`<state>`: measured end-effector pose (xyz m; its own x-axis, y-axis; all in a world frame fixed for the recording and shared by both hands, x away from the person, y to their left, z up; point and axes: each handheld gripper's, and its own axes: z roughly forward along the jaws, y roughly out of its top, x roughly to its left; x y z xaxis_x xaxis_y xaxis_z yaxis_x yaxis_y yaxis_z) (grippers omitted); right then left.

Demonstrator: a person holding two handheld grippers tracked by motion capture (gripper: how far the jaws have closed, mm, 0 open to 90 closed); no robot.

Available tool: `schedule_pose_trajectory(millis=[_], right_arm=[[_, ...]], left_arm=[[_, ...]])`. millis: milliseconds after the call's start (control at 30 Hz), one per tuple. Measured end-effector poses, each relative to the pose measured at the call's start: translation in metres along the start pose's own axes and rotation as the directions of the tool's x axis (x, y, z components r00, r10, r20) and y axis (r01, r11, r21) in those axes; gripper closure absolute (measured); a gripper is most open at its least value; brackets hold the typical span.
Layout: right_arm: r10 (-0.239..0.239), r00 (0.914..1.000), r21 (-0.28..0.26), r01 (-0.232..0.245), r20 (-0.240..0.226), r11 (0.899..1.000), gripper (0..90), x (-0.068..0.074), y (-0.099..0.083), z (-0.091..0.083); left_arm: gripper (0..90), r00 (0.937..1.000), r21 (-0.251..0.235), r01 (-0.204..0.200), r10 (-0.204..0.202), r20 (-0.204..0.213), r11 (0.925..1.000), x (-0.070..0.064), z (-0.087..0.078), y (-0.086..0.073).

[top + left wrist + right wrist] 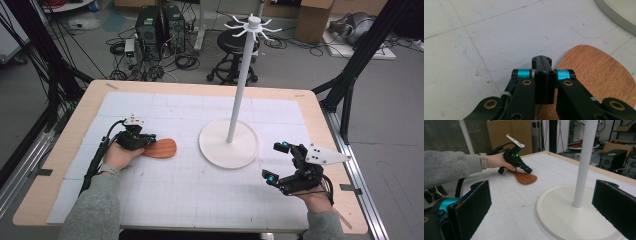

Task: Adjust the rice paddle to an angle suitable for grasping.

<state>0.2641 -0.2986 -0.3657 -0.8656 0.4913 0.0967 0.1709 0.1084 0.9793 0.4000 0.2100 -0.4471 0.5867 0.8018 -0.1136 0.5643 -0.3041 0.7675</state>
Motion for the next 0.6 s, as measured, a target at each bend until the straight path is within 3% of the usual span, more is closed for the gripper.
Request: schedule_pose_trajectory(millis=[33, 133, 367, 600], right_arm=[[0.001, 1.0, 0.0, -0.001, 0.0, 1.0, 0.8, 0.0, 0.0, 0.0], [0.002, 1.0, 0.006, -0.002, 0.0, 1.0, 0.8, 0.0, -0.001, 0.0], [-0.001, 1.0, 0.007, 0.001, 0.002, 1.0, 0.8, 0.0, -0.002, 0.001], [-0.004, 1.0, 0.018, 0.004, 0.006, 1.0, 0.8, 0.0, -0.004, 0.002]], left_arm=[[89.7, 1.0, 0.002, 0.003, -0.003, 0.004, 1.0, -0.001, 0.0, 0.0], [89.8, 0.9991, 0.012, -0.042, 0.042, 0.005, 0.999, -0.005, -0.001, 0.0], [89.9, 0.9965, 0.034, -0.065, 0.063, 0.054, 0.9973, -0.013, -0.004, -0.002], [89.9, 0.9902, 0.059, -0.101, 0.095, 0.103, 0.9931, -0.024, -0.009, -0.006]])
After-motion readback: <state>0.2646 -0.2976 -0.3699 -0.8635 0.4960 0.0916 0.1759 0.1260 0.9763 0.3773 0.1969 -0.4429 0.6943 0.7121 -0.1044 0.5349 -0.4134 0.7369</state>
